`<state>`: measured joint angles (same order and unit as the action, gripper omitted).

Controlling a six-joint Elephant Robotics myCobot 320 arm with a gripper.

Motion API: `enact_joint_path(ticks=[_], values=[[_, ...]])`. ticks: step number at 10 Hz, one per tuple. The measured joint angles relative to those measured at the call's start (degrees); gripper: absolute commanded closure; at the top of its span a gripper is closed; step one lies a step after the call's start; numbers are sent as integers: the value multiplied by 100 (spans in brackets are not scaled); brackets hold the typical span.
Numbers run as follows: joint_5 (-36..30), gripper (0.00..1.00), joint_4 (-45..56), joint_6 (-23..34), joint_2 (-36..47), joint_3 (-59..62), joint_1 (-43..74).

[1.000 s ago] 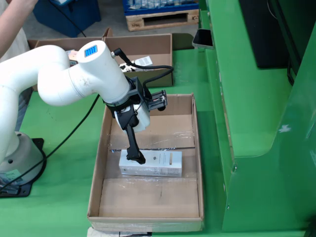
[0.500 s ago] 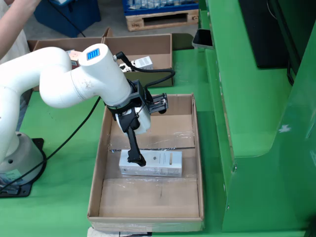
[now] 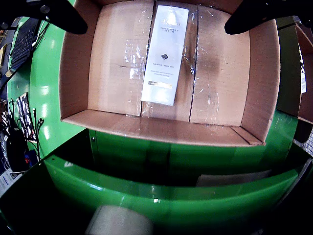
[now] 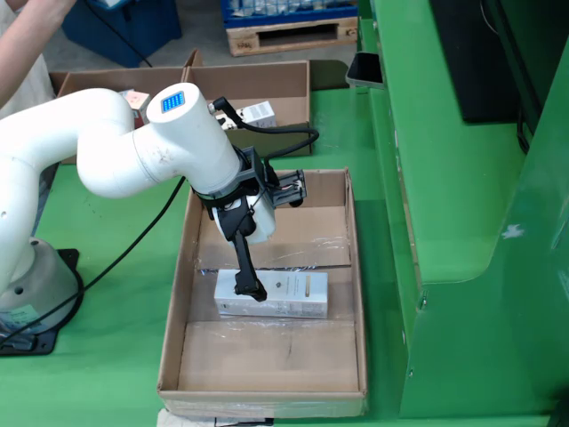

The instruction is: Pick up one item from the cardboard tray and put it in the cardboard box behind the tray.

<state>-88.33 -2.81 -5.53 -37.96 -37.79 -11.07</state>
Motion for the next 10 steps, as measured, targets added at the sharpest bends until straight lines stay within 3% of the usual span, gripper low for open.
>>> enact_joint_path(ticks=[10], values=[[-17,0,-844,26,175,-1186,-18]])
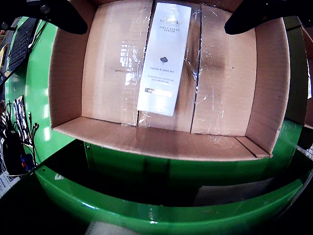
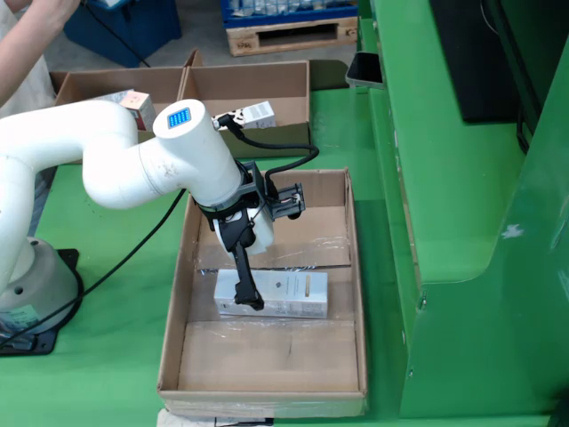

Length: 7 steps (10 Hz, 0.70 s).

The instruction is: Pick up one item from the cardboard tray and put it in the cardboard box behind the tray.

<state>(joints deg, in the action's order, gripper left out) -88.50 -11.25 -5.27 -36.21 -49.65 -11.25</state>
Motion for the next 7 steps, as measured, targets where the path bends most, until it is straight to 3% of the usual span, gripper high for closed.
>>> enact_joint_path(ticks=[7], values=[[9,0,-509,-105,150,-519,-79]])
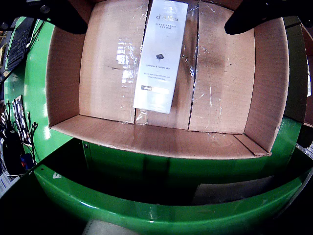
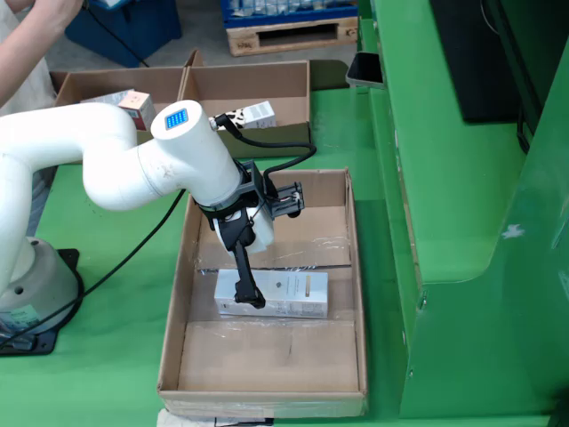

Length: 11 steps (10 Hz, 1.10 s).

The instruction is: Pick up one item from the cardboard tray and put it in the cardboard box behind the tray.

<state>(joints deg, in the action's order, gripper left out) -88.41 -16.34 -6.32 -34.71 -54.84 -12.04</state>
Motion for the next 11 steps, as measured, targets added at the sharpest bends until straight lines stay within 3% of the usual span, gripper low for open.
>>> enact_joint_path(ticks=[11], values=[[0,0,-282,-35,-396,53,9]])
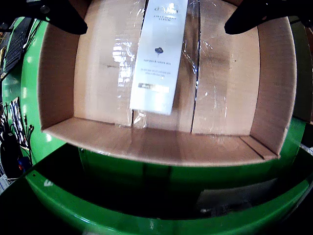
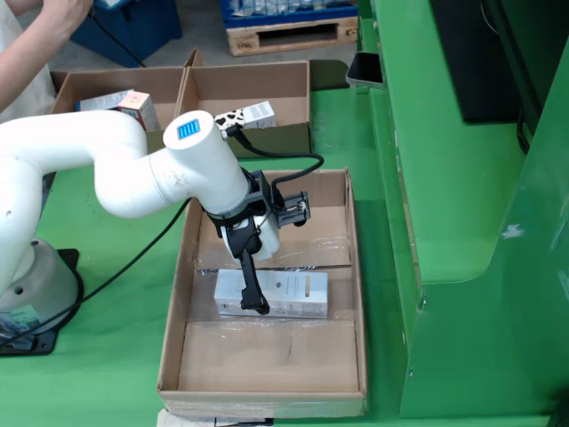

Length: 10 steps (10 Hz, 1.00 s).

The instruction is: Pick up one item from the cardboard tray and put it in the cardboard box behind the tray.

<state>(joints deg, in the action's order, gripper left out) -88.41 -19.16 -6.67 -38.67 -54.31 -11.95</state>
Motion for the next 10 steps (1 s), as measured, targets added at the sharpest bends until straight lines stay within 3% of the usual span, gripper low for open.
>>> enact_joint_path(ticks=[10], values=[[0,0,71,-18,-413,334,0]])
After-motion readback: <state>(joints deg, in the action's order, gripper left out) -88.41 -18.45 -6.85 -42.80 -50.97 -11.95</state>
